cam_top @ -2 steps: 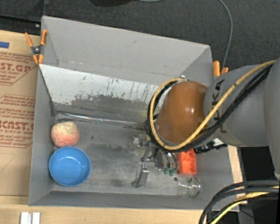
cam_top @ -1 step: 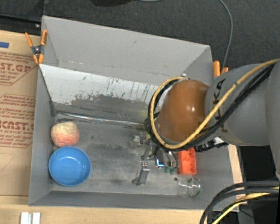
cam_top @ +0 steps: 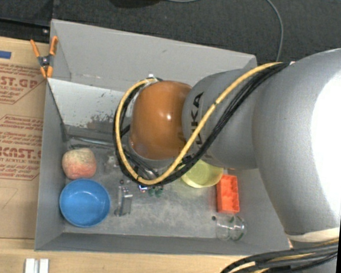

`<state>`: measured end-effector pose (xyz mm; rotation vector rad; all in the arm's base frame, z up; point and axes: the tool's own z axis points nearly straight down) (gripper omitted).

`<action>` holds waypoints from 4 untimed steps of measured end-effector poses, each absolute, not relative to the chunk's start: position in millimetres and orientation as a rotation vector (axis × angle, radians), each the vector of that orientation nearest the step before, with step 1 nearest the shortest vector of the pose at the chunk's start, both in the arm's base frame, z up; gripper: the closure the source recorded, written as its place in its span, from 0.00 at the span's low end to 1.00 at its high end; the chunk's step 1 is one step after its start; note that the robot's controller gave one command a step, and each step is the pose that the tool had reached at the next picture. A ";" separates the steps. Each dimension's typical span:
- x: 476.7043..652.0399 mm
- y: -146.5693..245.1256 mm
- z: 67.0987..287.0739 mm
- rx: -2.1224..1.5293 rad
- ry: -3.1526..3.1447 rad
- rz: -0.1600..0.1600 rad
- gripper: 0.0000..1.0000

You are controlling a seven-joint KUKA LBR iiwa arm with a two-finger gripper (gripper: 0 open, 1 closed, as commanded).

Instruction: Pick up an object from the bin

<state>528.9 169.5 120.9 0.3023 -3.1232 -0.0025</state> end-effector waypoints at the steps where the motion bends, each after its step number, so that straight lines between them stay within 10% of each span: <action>1: 491.0 130.2 121.4 0.459 -3.105 0.001 0.00; 2: 487.6 229.3 119.5 0.702 -3.061 -0.010 0.00; 3: 504.0 208.9 69.5 0.902 -3.007 -0.001 0.00; 4: 482.3 238.3 69.5 1.230 -2.888 -0.009 1.00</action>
Offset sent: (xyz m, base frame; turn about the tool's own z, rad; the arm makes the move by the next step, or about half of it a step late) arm -0.0404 0.0554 -0.0013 -0.2515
